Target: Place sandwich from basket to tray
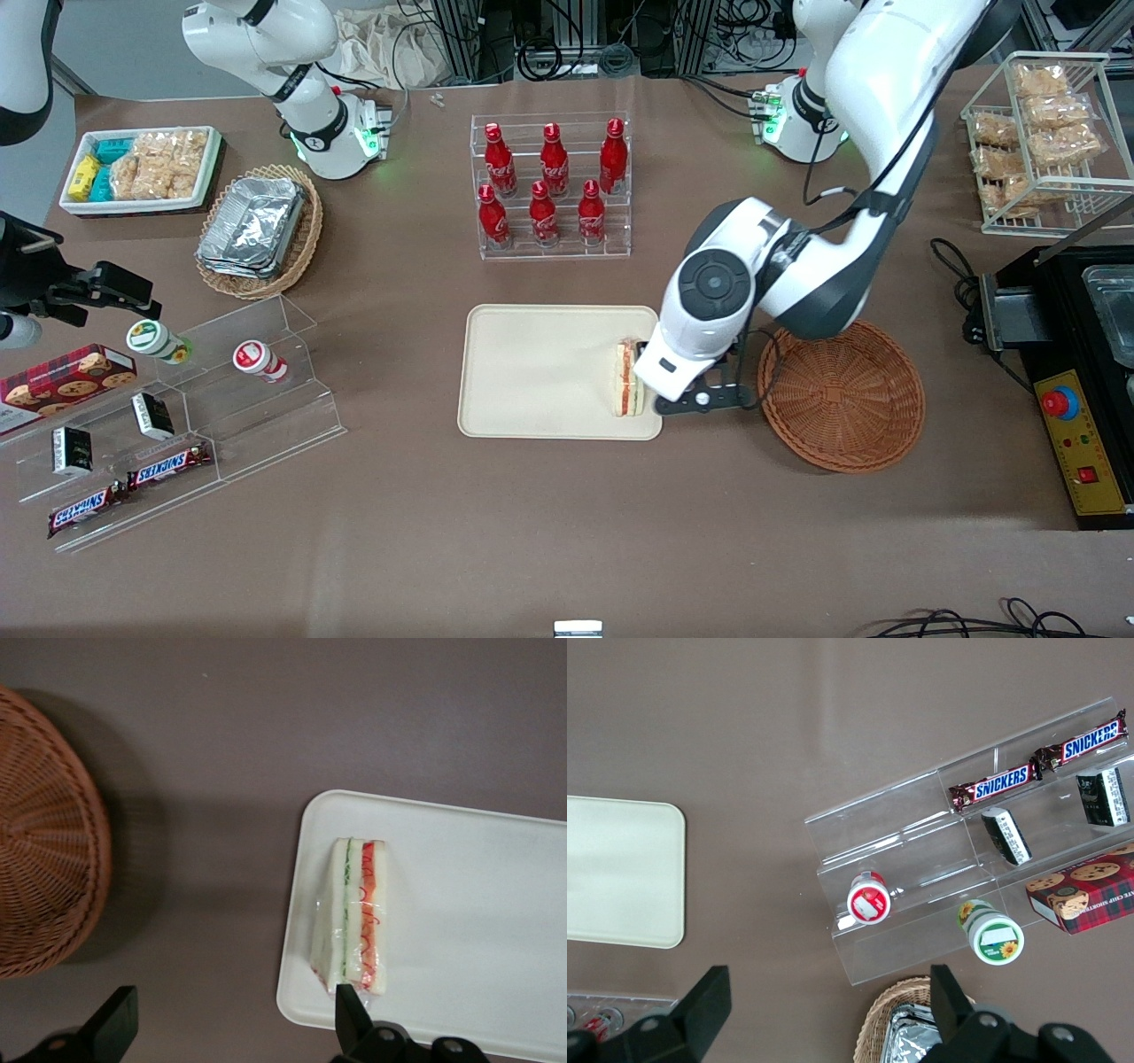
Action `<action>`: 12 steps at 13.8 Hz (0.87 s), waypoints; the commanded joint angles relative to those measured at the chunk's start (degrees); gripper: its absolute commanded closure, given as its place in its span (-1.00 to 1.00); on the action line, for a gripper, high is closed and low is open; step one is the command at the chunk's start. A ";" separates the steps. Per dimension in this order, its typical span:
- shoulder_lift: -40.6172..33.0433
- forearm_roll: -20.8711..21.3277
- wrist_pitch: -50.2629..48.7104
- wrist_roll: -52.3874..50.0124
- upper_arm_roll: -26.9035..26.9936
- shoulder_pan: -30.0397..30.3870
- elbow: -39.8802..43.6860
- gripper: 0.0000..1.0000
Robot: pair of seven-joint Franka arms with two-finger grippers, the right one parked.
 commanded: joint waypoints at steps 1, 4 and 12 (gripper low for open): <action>-4.12 -3.68 -1.26 0.63 2.91 -0.11 -1.68 -1.00; -8.77 -9.72 -7.31 13.42 10.36 -0.11 -2.03 -1.00; -27.41 -13.37 -7.15 45.07 29.02 -0.37 -18.55 -1.00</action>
